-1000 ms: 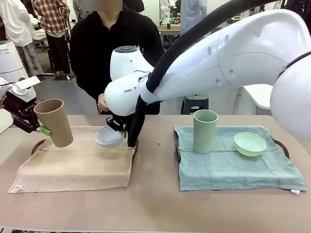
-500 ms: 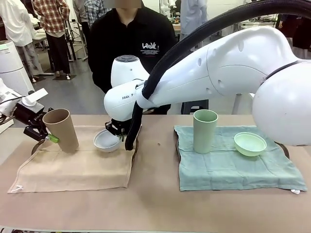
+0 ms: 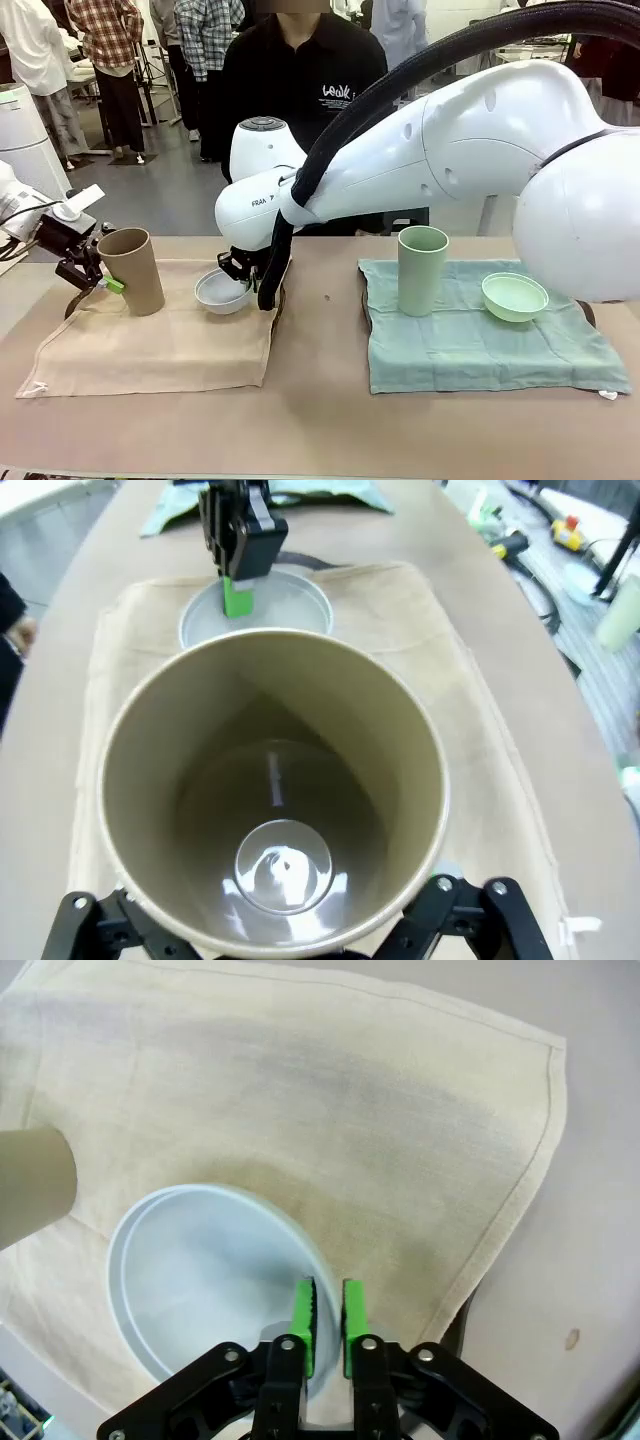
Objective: Set up a tray with a mat and arrange the tableware.
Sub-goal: Place the Picnic Bowl and Reusable plastic cup back onto the Handle tray in front of the human's position.
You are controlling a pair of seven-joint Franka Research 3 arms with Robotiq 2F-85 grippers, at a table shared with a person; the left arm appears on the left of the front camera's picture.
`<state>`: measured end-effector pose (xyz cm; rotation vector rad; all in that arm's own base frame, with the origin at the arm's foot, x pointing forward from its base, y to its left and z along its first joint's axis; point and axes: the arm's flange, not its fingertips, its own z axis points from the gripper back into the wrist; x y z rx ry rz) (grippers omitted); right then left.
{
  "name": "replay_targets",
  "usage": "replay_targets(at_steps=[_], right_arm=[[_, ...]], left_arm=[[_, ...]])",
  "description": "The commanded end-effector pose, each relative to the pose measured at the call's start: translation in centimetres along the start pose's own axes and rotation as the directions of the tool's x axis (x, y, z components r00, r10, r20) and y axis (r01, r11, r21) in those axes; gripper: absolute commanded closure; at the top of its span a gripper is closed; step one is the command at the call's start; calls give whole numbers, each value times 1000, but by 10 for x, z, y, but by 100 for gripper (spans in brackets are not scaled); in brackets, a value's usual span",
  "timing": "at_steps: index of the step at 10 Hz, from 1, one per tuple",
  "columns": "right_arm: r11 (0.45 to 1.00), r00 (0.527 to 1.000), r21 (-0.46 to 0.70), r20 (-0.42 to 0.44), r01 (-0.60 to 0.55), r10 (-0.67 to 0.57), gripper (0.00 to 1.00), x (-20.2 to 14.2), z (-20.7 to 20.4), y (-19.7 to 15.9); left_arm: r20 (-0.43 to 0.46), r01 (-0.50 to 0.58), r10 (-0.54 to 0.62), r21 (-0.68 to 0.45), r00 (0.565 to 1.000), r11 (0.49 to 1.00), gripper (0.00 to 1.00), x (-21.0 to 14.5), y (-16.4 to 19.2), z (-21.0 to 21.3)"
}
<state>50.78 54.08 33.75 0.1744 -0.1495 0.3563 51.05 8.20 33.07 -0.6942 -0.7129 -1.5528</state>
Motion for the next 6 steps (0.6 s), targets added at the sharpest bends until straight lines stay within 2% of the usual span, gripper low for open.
replay_targets(at_steps=[1,3,4,6], right_arm=[[1000,1000,-24,23,-1,2,0,0,5,1],[998,998,-69,63,4,0,0,-6,22,4],[996,996,-91,85,14,-6,52,-11,33,6],[994,993,-110,115,20,-7,52,-24,57,12]], left_arm=[[19,-1,0,22,1000,1000,0,6,0,1],[-15,-44,44,18,999,999,0,13,-6,5],[-57,-99,99,1,993,995,0,13,-7,8],[-131,-184,176,-52,976,982,0,11,-18,15]])
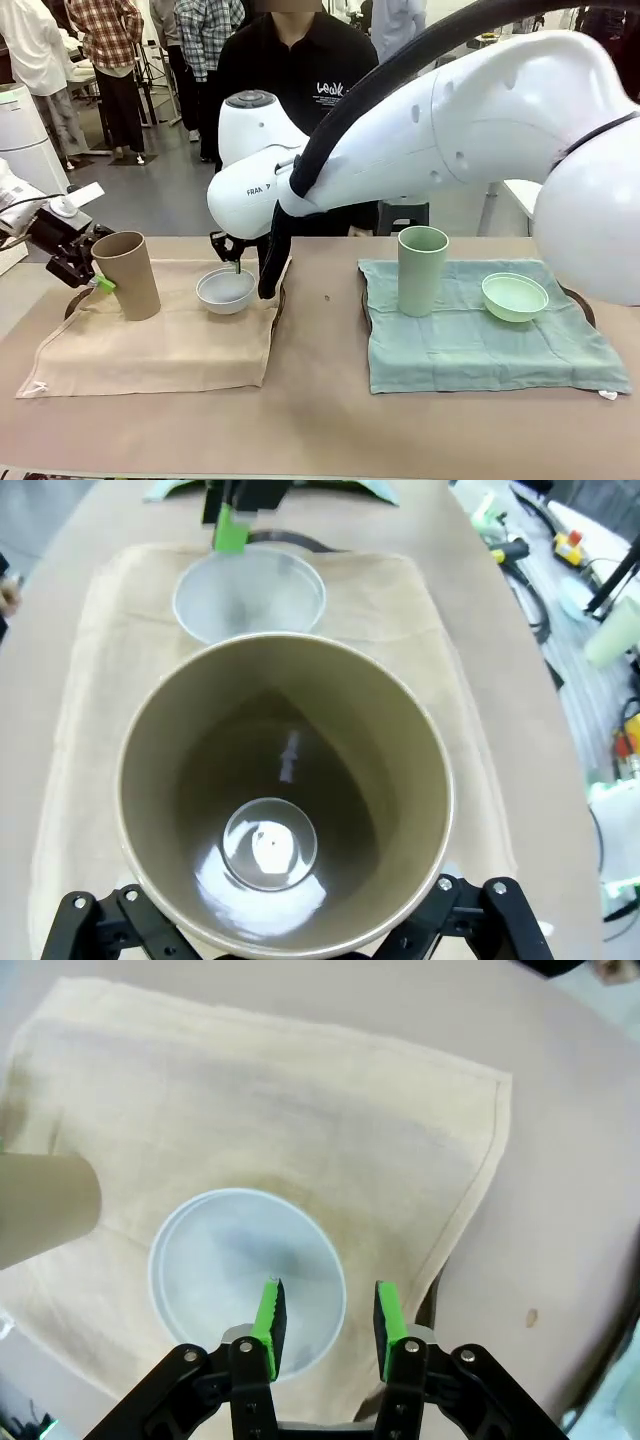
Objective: Set up a tray with a mat and arrange the tableware.
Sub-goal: Place the Picnic Bowl and Reusable plastic cup back onto the Handle tray in front of the human's position.
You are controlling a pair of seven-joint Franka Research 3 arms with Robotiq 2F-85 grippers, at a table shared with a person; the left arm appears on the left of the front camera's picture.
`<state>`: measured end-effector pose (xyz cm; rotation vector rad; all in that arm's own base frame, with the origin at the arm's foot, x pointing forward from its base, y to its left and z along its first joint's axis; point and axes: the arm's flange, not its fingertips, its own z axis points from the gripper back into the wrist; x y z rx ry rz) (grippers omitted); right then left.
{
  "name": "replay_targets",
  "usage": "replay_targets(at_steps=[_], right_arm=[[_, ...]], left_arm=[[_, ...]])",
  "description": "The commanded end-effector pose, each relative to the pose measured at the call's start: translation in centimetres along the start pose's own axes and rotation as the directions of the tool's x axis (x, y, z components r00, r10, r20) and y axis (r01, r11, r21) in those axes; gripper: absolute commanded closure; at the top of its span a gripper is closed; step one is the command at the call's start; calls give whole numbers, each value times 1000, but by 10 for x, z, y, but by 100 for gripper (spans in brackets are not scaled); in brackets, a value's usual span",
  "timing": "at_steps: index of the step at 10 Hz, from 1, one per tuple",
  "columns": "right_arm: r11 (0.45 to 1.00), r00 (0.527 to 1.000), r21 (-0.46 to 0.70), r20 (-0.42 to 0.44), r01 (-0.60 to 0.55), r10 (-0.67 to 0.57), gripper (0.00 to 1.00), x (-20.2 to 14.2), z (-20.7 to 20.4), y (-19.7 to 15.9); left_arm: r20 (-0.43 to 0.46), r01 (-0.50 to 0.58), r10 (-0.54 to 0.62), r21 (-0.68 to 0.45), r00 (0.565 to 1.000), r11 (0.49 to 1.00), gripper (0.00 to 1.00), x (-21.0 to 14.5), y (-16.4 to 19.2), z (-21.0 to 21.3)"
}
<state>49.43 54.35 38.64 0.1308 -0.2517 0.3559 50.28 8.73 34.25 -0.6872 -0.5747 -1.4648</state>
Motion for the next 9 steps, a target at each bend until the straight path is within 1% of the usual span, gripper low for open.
replay_targets(at_steps=[1,2,4,5,6,8,9], right_arm=[[998,999,-60,44,27,-25,52,-26,24,-2],[997,997,-76,68,25,-20,52,-33,37,0],[996,992,-87,129,10,1,52,-52,63,4],[996,988,-90,155,7,7,52,-62,74,6],[994,987,-111,162,21,-2,52,-75,85,6],[989,980,-129,193,67,-41,52,-93,104,1],[989,979,-120,192,84,-60,52,-102,115,-1]], left_arm=[[-102,-86,81,-40,991,995,0,3,-16,9],[-140,-110,104,-36,985,993,0,5,-21,16],[-186,-106,107,19,977,994,0,14,-33,38],[-217,-118,128,56,968,991,0,23,-40,50],[-267,-142,169,120,949,983,0,37,-53,64],[-314,-138,207,230,926,963,0,76,-76,89],[-300,-212,316,332,900,919,0,103,-84,92]])
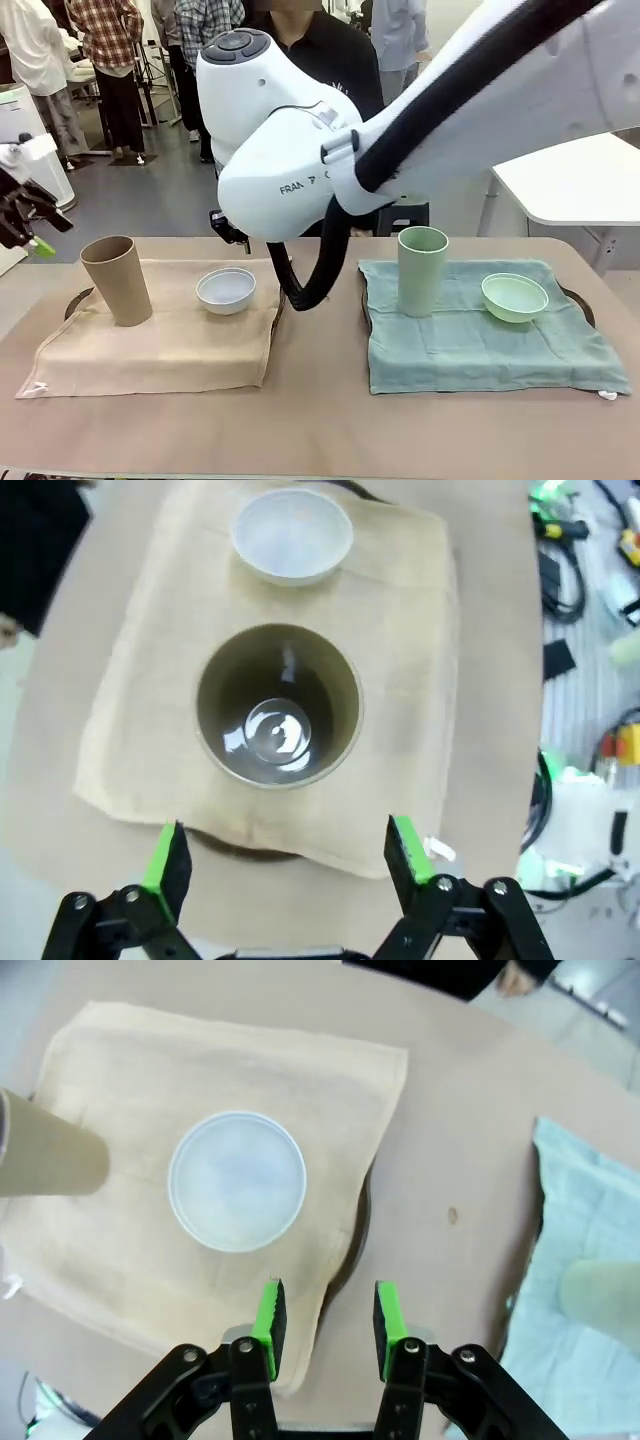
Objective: Set up a tray with a mat and arrange the tableware.
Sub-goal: Place the Picnic Bowl and Reusable plastic cup back onto the Handle tray in front of the human's position.
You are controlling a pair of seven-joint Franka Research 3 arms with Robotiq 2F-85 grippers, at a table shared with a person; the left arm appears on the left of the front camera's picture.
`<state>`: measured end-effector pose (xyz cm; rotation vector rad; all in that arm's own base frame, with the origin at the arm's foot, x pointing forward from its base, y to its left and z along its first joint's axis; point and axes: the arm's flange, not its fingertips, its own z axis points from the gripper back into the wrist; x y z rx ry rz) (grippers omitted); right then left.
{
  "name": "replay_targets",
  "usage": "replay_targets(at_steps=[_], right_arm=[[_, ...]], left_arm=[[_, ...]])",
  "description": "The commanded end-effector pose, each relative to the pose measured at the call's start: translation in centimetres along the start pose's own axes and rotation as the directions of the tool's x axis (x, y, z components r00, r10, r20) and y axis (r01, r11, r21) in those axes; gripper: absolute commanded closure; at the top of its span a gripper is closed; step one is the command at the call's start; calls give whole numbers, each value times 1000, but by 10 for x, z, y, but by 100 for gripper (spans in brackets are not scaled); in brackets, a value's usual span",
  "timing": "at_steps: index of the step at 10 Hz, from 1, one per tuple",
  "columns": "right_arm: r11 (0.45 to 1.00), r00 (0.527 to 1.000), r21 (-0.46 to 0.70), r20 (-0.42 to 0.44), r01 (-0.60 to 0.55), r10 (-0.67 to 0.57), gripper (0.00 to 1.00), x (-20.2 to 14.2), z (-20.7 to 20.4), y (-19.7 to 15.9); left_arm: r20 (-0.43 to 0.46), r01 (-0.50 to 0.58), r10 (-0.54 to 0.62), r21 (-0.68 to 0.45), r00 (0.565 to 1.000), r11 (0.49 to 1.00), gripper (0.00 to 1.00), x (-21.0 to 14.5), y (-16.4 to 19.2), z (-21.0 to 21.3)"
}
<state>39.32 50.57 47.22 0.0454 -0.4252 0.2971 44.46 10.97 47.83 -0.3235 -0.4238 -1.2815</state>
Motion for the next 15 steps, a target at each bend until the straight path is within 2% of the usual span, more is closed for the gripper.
replay_targets(at_steps=[1,2,3,4,5,7,8,9,15], right_arm=[[998,998,2,30,62,-62,52,-30,22,-15],[995,995,11,43,94,-95,52,-35,34,-21],[993,992,37,54,115,-117,52,-40,50,-30],[988,988,59,49,145,-148,52,-42,63,-39],[984,984,44,36,172,-173,52,-45,73,-47],[983,983,5,-5,182,-182,52,-48,93,-58],[987,987,-27,-22,158,-159,52,-49,92,-61],[983,983,21,26,181,-181,52,-38,90,-49],[983,983,21,26,181,-181,52,-38,90,-49]], left_arm=[[-21,-304,314,194,949,933,0,53,-46,6],[-21,-356,367,202,930,912,0,73,-60,10],[16,-451,456,188,890,873,0,98,-70,14],[-2,-496,506,190,863,847,0,119,-76,15],[-36,-544,554,146,832,826,0,136,-85,8],[-91,-586,595,113,798,803,0,164,-100,10],[-62,-609,614,75,787,789,0,167,-110,18],[-55,-570,581,141,812,810,0,157,-101,-2],[-55,-570,581,141,812,810,0,157,-101,-2]])
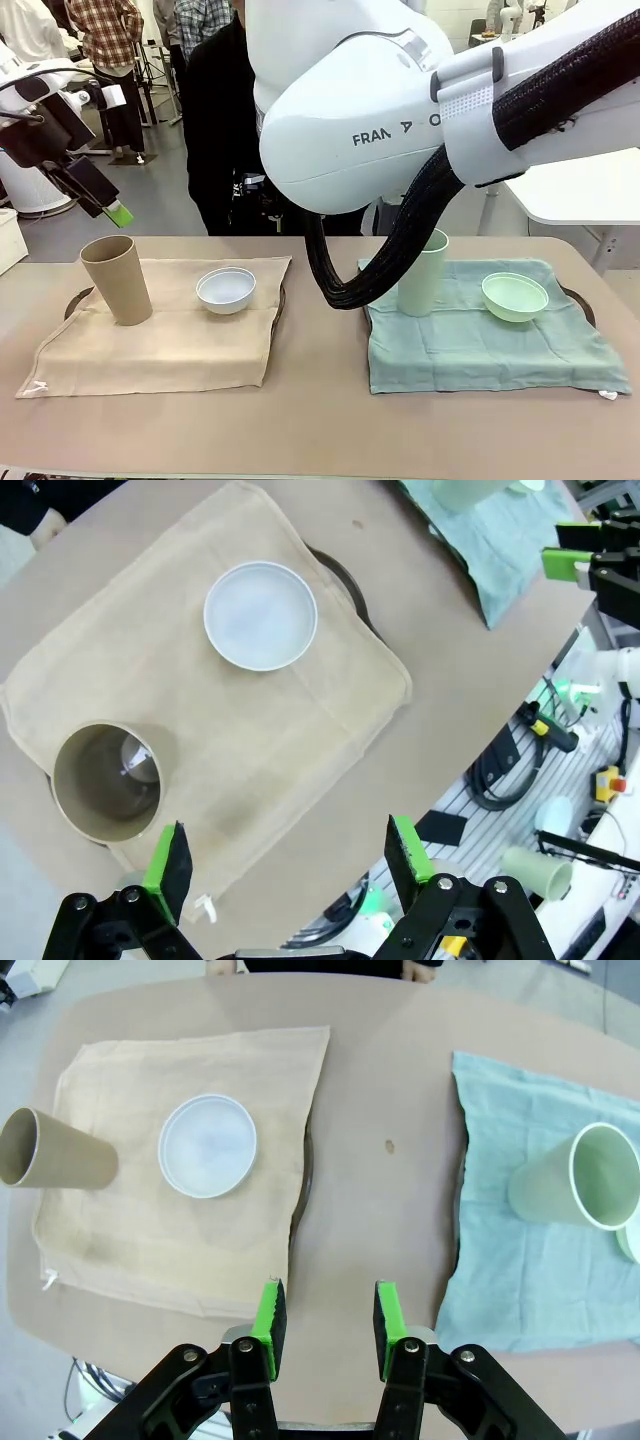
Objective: Set up a tray with a mat and arrange the tableware.
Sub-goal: Place the Picnic Bowl and Reusable plastic cup back onto the Handle tray in front of the human's position.
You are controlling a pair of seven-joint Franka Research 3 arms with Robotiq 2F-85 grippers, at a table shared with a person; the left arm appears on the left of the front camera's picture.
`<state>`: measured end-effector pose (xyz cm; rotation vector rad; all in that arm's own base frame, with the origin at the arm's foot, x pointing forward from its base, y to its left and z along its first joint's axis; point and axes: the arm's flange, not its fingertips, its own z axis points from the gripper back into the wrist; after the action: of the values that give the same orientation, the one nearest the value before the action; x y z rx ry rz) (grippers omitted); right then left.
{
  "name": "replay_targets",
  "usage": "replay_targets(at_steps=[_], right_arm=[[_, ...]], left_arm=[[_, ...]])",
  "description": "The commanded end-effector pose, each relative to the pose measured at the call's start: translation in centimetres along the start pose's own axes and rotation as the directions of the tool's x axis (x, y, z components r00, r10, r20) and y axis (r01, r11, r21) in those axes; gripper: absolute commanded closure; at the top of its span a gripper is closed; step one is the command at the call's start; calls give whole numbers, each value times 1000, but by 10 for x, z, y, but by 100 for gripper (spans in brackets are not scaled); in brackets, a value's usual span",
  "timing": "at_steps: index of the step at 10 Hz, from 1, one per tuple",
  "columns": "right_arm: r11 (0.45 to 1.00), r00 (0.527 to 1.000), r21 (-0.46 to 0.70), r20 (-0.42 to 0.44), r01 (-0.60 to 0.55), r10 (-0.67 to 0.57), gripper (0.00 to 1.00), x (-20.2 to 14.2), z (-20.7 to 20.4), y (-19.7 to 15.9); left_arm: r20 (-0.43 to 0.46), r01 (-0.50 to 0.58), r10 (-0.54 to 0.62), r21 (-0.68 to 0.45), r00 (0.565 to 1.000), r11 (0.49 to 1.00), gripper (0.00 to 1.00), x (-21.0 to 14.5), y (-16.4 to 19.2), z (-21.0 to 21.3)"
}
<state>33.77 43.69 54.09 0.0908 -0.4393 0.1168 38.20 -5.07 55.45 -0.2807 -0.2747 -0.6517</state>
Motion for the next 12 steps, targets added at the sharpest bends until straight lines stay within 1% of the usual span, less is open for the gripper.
replay_targets(at_steps=[1,4,5,6,7,8,9,10,11,12], right_arm=[[1000,1000,15,5,-2,1,52,1,-2,1],[1000,1000,0,0,0,0,52,0,0,0],[998,999,64,-51,-5,8,52,-2,23,-32],[981,992,165,-86,103,-90,52,-5,47,-87],[940,978,269,-83,209,-193,52,-13,73,-144],[889,961,365,-104,277,-257,52,-22,89,-186],[833,962,485,-178,268,-206,52,-35,94,-214],[778,958,562,-212,280,-191,52,-45,89,-231],[882,966,393,-106,260,-237,52,-2,100,-174],[882,966,393,-106,260,-237,52,-2,100,-174]], left_arm=[[1,16,-16,19,1000,1000,0,-1,1,-3],[1,16,-16,19,1000,1000,0,-1,1,-3],[0,2,-2,-2,1000,1000,0,0,-1,0],[-1,1,-1,-19,1000,1000,0,4,-10,1],[16,-24,26,-113,1000,993,0,9,-13,3],[49,-32,46,-253,998,967,0,13,-15,9],[89,-50,98,-435,991,899,0,15,-15,17],[117,-72,195,-656,974,752,0,13,-9,25],[187,-32,201,-650,962,760,0,7,-6,30],[100,-21,68,-408,993,913,0,11,-23,16]])
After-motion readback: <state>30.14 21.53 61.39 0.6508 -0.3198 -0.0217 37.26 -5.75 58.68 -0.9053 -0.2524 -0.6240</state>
